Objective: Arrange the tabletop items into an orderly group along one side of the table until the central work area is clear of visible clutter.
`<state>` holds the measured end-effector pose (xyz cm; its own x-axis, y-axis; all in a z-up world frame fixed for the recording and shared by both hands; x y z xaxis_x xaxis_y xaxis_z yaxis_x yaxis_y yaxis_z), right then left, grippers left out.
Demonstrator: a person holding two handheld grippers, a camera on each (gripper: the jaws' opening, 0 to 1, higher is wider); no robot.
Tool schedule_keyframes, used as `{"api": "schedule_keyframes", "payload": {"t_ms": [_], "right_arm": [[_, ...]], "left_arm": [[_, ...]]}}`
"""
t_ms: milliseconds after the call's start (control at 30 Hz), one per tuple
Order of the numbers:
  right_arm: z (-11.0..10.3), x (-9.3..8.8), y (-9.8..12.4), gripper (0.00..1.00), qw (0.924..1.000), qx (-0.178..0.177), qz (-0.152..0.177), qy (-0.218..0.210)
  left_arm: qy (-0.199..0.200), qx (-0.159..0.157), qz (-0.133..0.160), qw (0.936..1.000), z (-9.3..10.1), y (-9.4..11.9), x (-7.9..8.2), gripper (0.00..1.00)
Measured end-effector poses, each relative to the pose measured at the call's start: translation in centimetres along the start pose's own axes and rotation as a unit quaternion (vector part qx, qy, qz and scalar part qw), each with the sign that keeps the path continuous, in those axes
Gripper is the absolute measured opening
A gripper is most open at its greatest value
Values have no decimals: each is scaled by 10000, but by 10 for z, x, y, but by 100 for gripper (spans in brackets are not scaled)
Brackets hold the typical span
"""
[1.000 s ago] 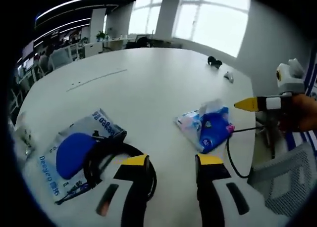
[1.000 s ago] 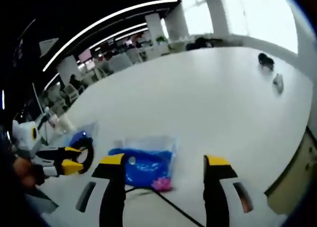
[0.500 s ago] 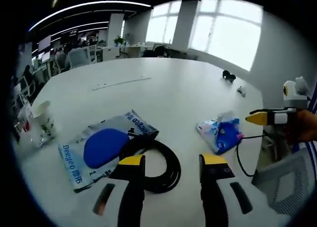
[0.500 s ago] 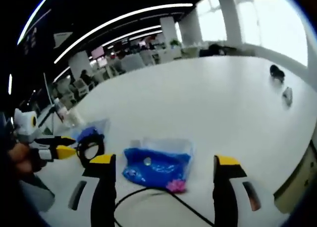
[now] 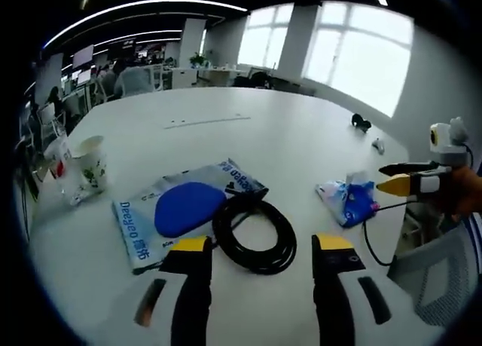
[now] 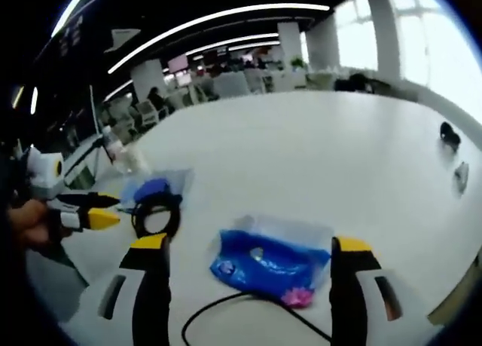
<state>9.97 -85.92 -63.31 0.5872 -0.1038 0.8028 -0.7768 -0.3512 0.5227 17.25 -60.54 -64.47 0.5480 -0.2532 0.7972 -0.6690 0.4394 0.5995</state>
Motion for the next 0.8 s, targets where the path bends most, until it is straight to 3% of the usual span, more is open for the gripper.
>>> {"api": "schedule_keyframes", "payload": {"t_ms": [233,367,800], "right_arm": [[-16,2,-12,100,9989,318,-178,292],[-20,3,-17,100,9978,413,-281,427],[-39,14,-50,100,9918,755,-648,799]], "left_arm": [[1,33,198,9998,-7,10,3,67],[-262,58,204,9994,-9,12,2,83],[-338,21,118,9994,-24,14,-8,99]]}}
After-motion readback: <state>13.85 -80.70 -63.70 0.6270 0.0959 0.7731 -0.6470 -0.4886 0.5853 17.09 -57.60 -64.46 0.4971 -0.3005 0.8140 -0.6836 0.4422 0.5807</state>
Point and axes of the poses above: the point that each gripper's makers call its tool centre point, and the gripper's own axes: y roughly backward along the fingers, z roughly to its right, x roughly out of its top, the point moved 5 cm from there along y, roughly backward along the fingers, and after that the axes turned 14 degrees about x, right-handed, at the moved point
